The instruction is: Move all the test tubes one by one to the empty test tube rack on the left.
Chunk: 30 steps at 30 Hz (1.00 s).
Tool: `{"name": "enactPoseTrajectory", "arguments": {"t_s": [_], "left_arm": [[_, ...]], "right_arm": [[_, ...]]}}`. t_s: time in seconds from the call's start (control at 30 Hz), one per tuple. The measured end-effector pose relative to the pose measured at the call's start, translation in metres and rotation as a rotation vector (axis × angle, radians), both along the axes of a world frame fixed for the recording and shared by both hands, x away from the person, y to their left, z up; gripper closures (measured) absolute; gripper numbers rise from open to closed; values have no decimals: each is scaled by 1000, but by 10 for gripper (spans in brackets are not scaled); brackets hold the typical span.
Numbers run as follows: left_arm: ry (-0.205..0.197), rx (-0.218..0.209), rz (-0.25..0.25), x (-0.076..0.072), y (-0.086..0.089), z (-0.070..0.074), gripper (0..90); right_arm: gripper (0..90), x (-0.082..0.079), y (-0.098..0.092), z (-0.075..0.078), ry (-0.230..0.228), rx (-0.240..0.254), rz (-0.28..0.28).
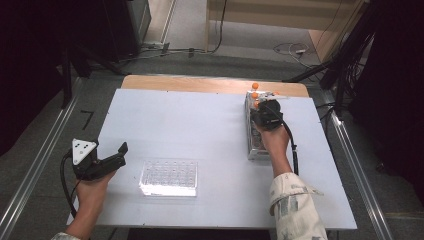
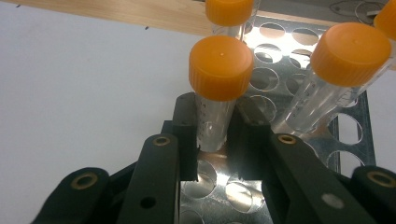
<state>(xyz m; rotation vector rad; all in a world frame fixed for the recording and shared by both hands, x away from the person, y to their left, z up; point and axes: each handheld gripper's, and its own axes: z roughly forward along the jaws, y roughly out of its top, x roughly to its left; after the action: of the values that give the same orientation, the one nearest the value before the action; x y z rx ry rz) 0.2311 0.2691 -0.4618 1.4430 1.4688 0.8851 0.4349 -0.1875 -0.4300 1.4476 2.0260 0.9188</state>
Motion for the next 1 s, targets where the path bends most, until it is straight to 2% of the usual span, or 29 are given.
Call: {"name": "enactPoseTrajectory", "arguments": {"t_s": [0.53,1.0], "left_arm": [[-3,-3,1,0,0,0,73],[2,0,-1,0,0,0,73]], "right_arm": [[721,-4,-3,2,-43,33,-12],[721,-13,-8,17,-94,61,-1]]}}
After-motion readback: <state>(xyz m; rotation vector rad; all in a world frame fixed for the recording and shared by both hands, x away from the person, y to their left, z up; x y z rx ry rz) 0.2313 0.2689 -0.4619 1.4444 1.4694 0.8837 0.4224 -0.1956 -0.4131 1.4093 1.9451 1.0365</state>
